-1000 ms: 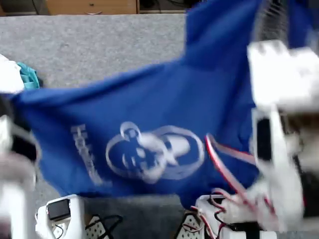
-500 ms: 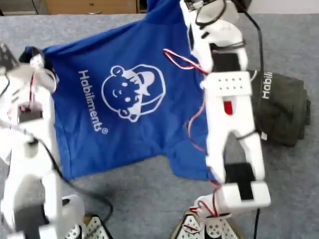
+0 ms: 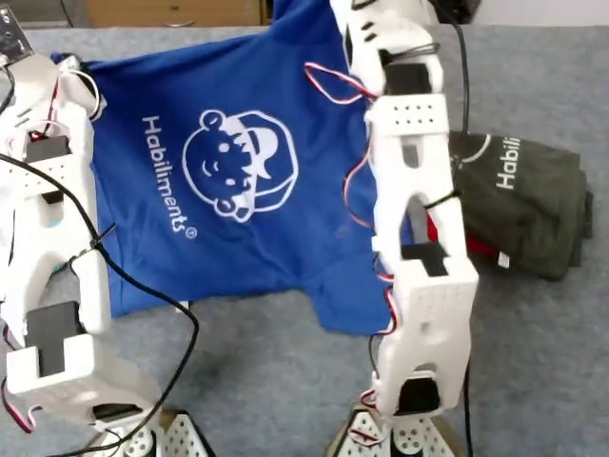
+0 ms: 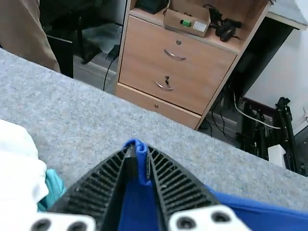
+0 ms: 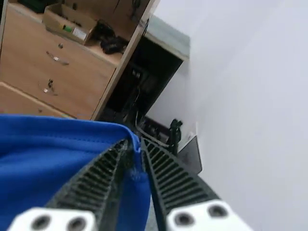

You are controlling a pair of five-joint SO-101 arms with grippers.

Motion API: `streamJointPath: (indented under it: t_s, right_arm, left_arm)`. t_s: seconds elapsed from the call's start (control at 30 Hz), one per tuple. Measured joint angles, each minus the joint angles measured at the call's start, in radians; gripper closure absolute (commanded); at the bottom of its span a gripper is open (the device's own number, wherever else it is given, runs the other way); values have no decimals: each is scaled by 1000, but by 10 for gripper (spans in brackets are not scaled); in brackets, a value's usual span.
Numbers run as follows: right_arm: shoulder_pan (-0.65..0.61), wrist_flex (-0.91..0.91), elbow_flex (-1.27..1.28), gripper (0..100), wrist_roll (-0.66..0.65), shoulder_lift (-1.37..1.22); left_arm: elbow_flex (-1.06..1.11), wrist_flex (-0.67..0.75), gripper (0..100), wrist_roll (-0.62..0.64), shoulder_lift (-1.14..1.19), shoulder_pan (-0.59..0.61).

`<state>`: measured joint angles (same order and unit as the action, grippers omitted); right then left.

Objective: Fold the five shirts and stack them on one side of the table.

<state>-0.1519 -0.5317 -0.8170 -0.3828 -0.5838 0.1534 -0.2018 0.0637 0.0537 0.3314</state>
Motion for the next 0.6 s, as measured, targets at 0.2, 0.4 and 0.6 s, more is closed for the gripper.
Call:
streamJointPath:
  t_s: [0.2,0.4,0.6]
  right_arm:
    - [21,-423,-219,995,0,-12]
    - [32,-830,-368,996,-75,-12]
    - [32,-1140,-474,996,-123,-12]
  left_arm:
    - [0,-178,981,-20,-11,0]
    - [0,-516,981,-106,-115,0]
    - [0,-772,981,-121,-206,0]
